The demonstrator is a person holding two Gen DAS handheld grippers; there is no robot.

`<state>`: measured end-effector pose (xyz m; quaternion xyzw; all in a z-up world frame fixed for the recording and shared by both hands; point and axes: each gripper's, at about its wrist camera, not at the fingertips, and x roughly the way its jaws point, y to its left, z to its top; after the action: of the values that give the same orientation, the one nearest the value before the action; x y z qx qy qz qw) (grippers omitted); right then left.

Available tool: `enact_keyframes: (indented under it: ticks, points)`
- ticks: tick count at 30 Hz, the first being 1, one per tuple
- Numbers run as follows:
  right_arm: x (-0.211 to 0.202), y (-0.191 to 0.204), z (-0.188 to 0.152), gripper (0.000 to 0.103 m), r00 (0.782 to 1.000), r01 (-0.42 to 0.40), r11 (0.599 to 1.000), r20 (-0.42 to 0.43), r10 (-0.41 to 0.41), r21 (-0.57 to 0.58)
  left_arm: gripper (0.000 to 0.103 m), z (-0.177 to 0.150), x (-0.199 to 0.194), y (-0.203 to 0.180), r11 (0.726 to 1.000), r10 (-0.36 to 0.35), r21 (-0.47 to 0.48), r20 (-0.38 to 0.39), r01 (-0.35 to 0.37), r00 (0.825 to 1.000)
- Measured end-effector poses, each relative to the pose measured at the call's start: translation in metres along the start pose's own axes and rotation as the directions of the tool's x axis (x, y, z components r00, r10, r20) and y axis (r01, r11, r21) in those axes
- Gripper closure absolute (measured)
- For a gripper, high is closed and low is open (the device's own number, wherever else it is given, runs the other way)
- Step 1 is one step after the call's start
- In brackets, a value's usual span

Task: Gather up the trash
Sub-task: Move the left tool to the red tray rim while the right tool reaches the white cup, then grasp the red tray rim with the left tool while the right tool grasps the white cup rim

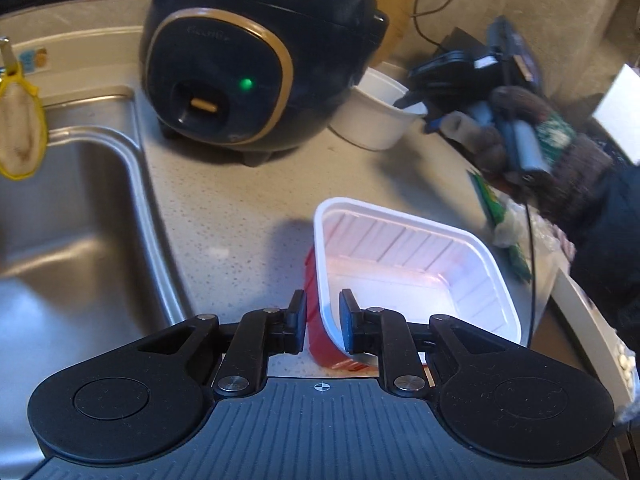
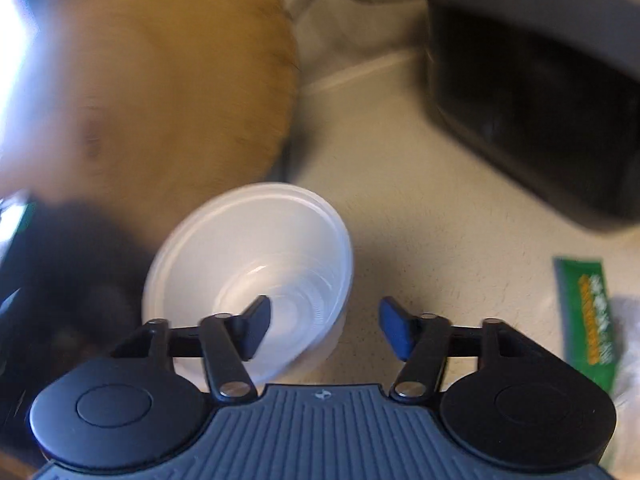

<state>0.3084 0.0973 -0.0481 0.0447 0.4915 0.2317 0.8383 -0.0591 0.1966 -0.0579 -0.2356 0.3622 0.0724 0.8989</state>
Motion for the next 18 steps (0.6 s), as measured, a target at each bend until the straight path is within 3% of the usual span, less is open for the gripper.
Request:
enact_keyframes:
  ticks: [1, 2, 9, 18]
  points:
    - [0.004, -0.004, 0.0, 0.082, 0.999, -0.021, 1.0, -0.04, 0.022, 0.024, 0.083, 0.001, 0.001, 0.002, 1.0, -0.011, -0.004, 0.001, 0.011, 1.0]
    - [0.003, -0.008, -0.003, 0.087, 0.998, -0.028, 0.999, -0.06, 0.031, 0.043, 0.083, 0.001, 0.001, 0.003, 1.0, -0.022, -0.009, 0.003, 0.022, 1.0]
    - [-0.053, -0.035, -0.046, 0.095, 0.996, -0.018, 0.996, -0.088, 0.011, -0.082, 0.084, 0.006, 0.01, 0.003, 0.998, -0.064, -0.019, 0.016, 0.065, 0.998]
    - [-0.134, -0.11, -0.104, 0.096, 0.998, 0.067, 0.996, -0.018, -0.068, -0.051, 0.082, 0.021, 0.026, -0.013, 0.997, -0.066, -0.027, 0.035, 0.066, 0.997]
